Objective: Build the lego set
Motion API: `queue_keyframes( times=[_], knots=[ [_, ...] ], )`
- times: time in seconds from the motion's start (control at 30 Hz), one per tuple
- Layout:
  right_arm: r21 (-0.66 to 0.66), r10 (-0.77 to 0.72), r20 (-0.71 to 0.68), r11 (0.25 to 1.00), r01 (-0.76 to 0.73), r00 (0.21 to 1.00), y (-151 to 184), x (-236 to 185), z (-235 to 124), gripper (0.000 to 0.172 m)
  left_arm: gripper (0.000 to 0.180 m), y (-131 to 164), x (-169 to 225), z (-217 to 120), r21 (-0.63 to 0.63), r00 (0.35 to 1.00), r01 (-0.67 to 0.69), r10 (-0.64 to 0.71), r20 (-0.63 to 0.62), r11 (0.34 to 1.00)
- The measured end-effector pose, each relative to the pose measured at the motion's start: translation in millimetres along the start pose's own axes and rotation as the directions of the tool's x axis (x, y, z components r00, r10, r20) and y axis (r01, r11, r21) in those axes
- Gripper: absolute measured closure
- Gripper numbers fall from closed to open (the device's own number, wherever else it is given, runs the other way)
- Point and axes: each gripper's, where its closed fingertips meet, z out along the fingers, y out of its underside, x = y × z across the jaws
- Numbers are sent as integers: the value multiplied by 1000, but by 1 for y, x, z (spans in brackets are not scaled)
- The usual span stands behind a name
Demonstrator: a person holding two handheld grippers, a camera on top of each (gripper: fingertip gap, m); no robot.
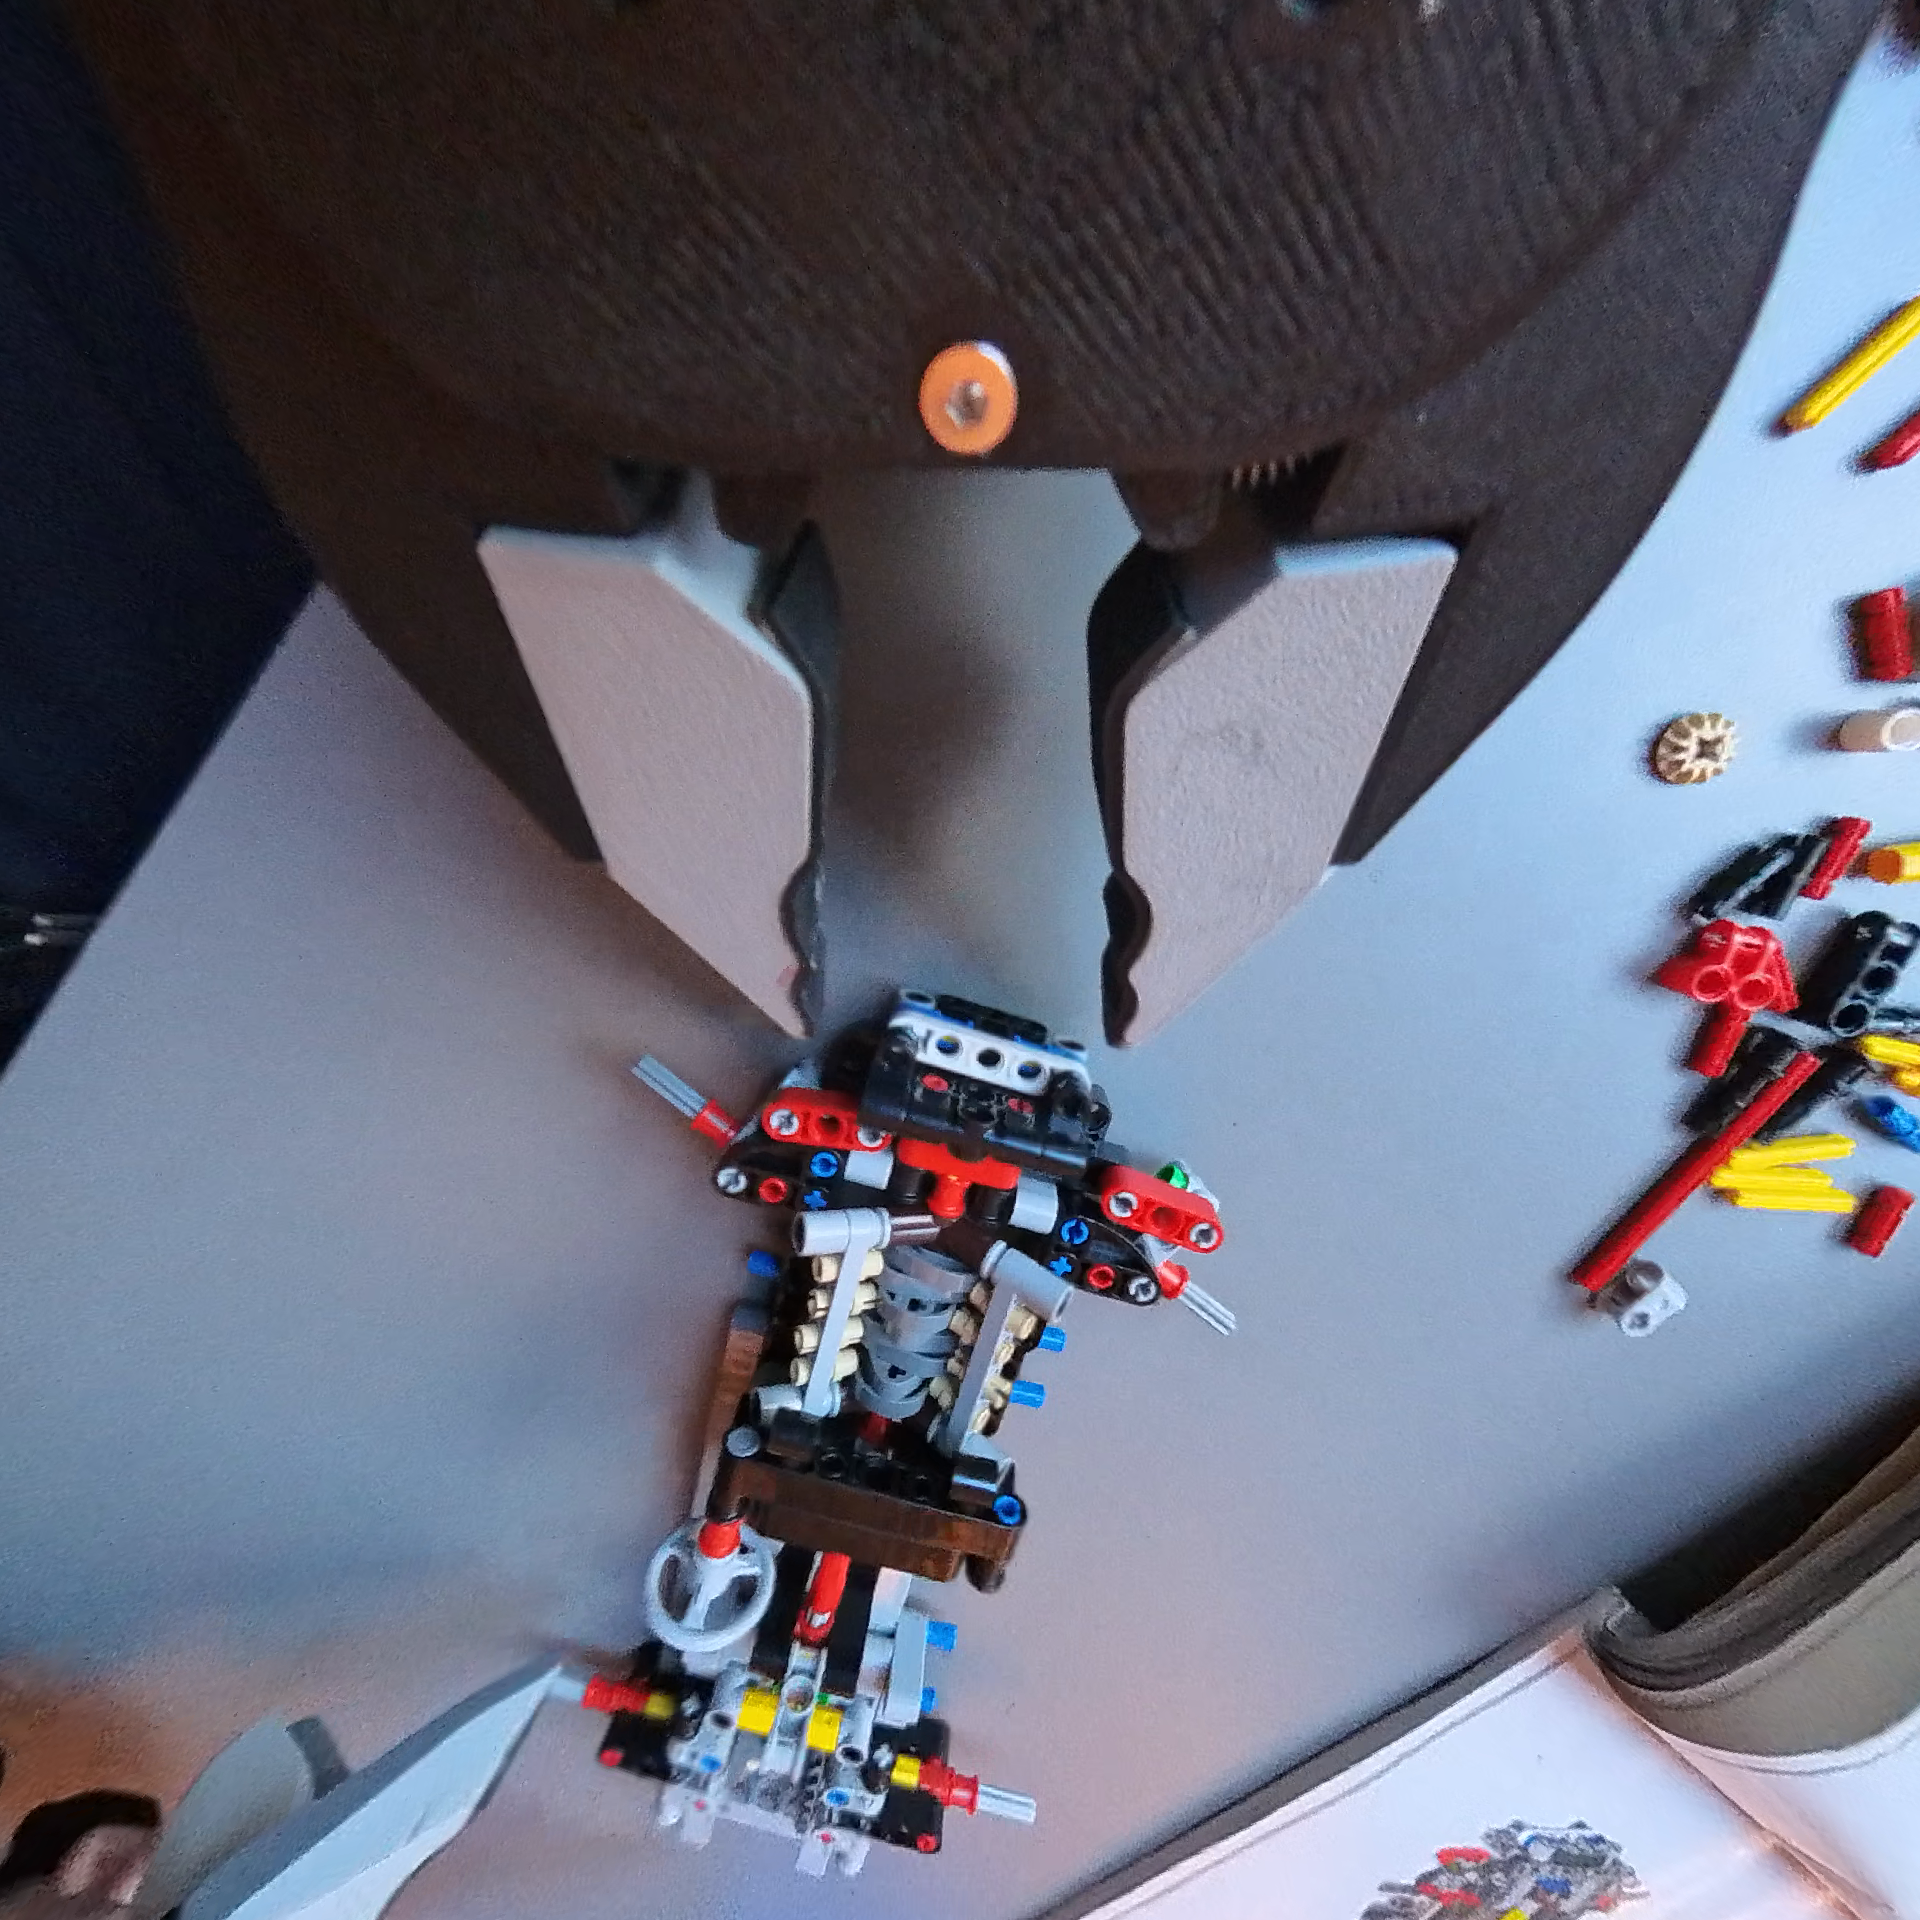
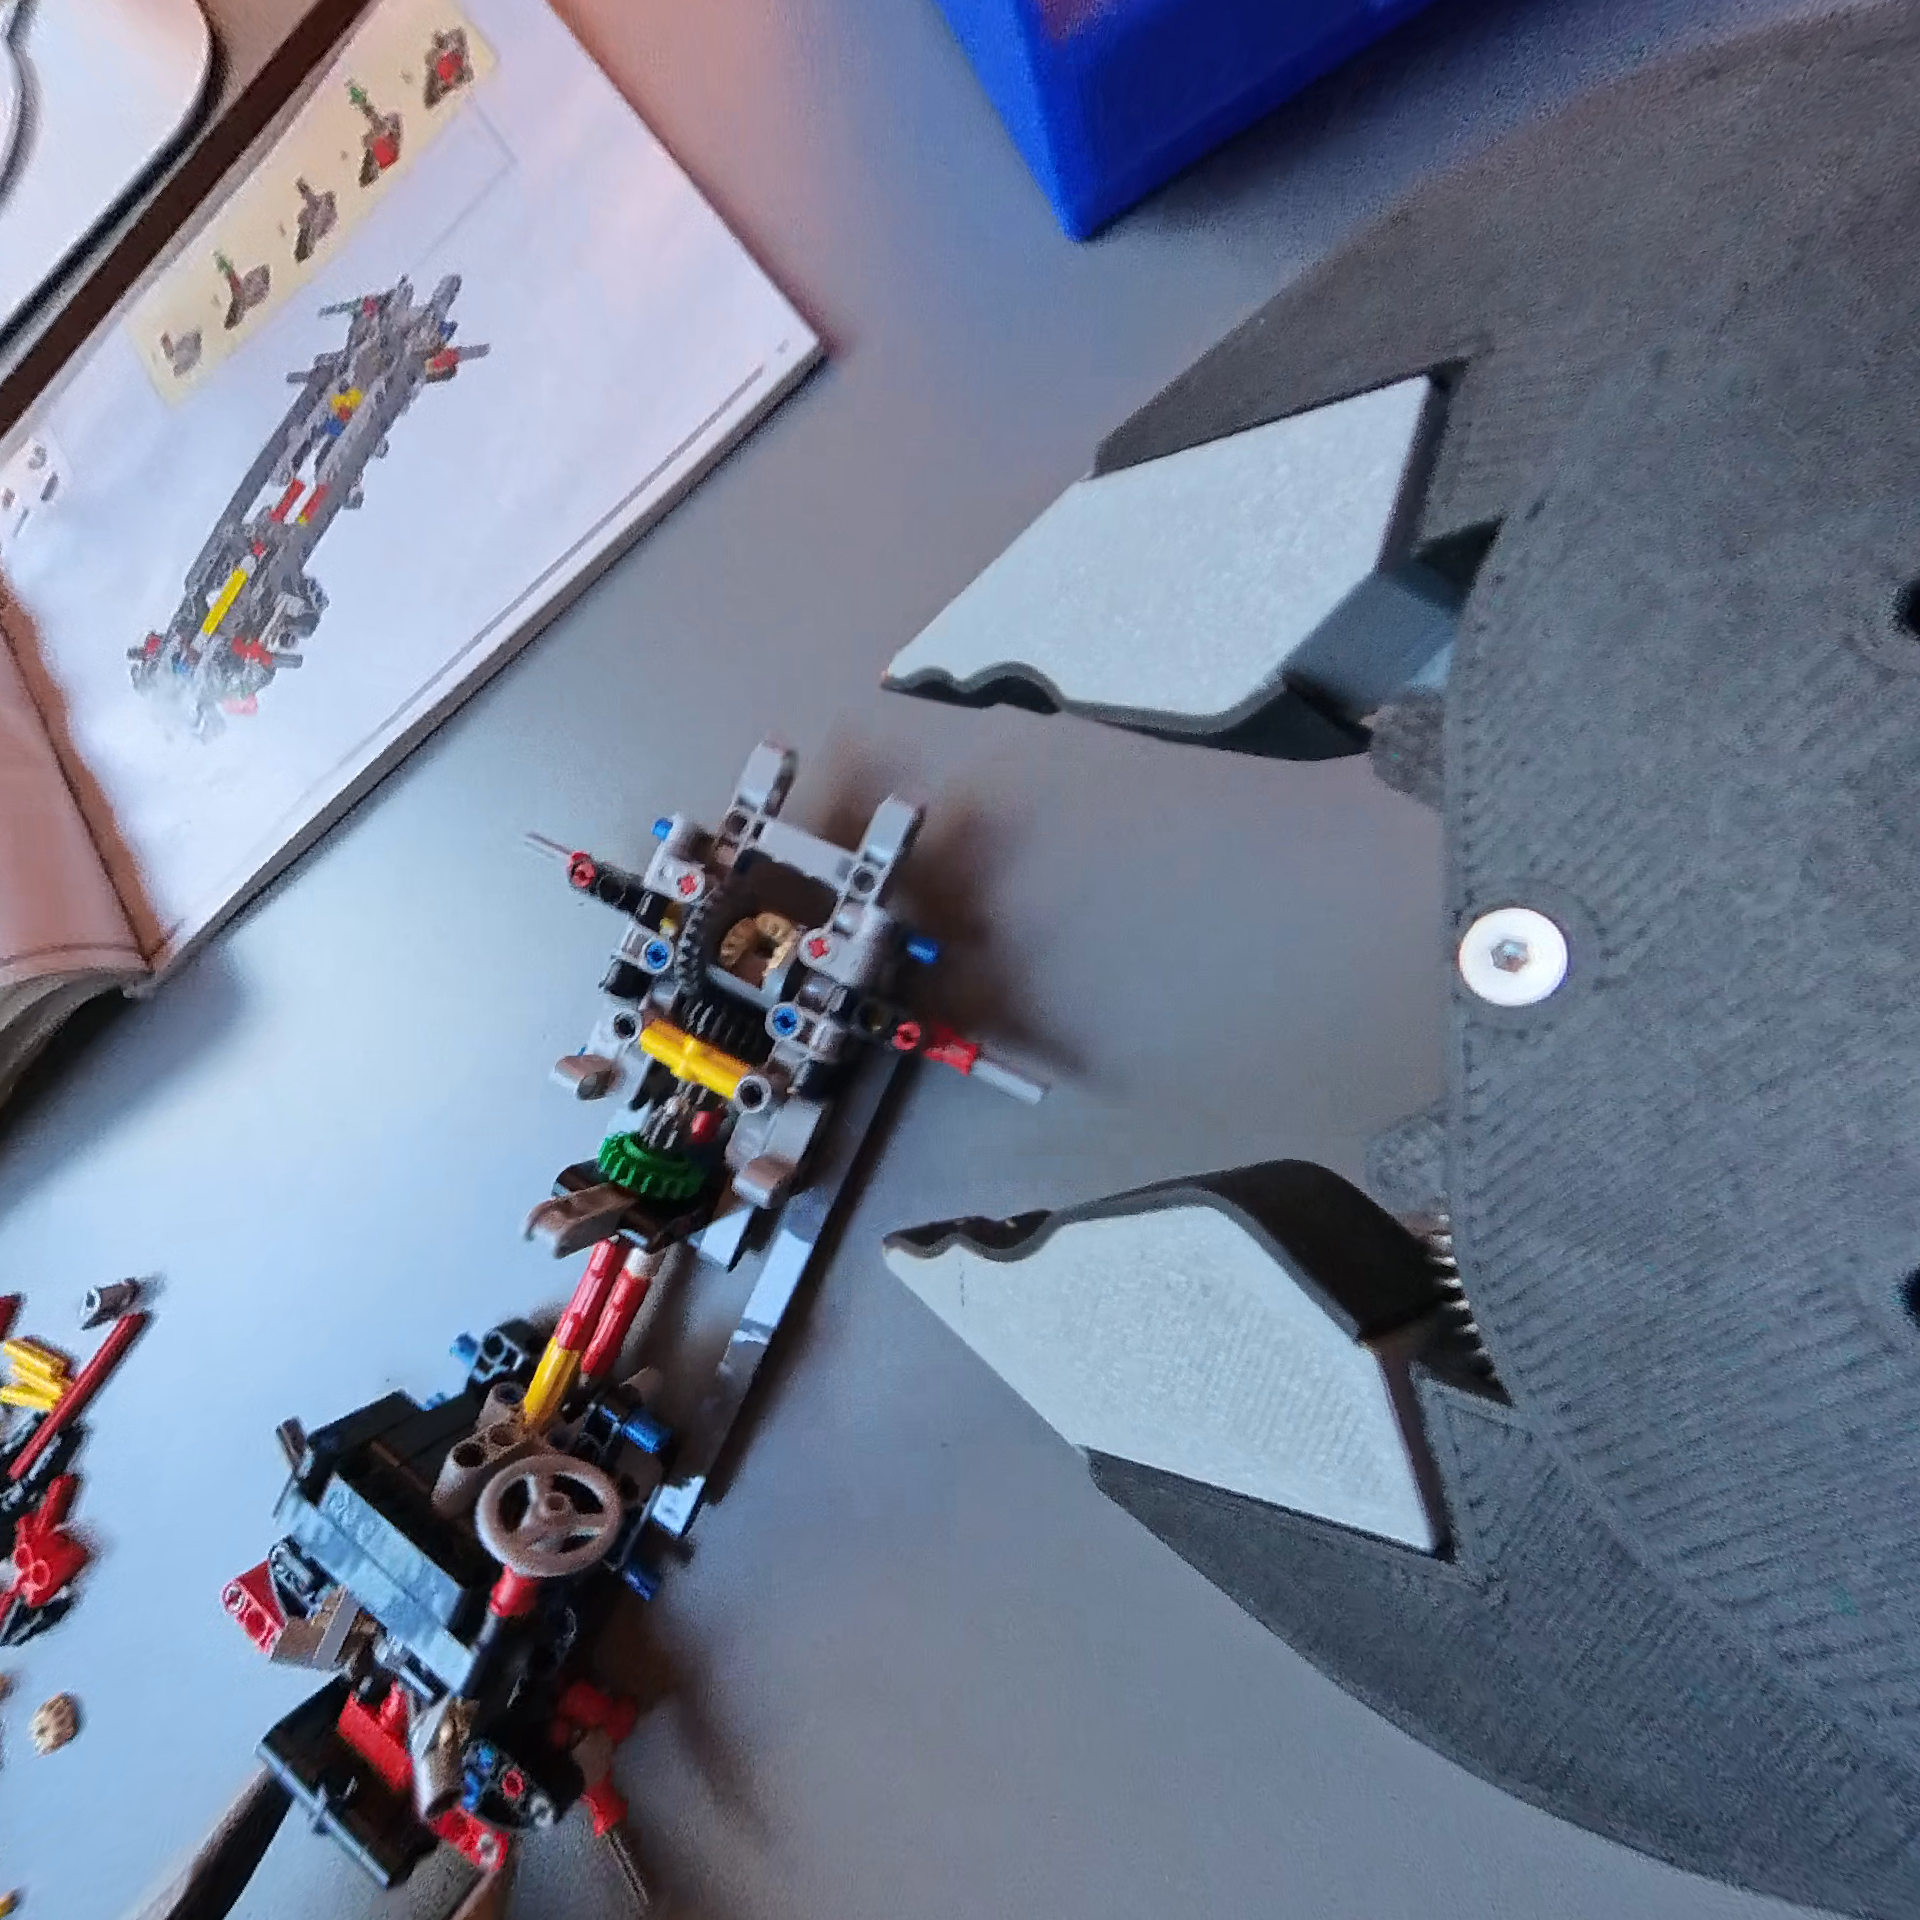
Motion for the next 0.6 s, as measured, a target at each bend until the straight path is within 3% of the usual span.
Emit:
queue_keyframes(
  times=[0.13, 0.23, 0.37, 0.43, 0.53, 0.6],
  knots=[
    [11, 67, 21, 998, -68, 997, 18, 10, -20, 76, 128, 1, 24, -1, 3, 988, 68, -66, -140, 998],
    [18, 91, -26, 996, -90, 996, 33, 21, -36, 79, 131, 0, 68, 4, 3, 955, 66, -62, -290, 998],
    [43, 129, -85, 991, -125, 988, 49, 33, -58, 81, 135, -10, 157, -12, 35, 793, 27, 0, -609, 999],
    [84, 173, -61, 982, -167, 983, 51, 31, -68, 82, 136, -18, 159, -18, 76, 797, 6, 41, -603, 997],
    [152, 233, 24, 960, -233, 972, 49, 18, -78, 87, 139, -29, 111, -14, 110, 904, 20, 29, -426, 994],
    [163, 249, 50, 954, -253, 967, 52, 11, -80, 87, 139, -26, 85, -6, 76, 939, 44, -15, -343, 996]
  ],
)
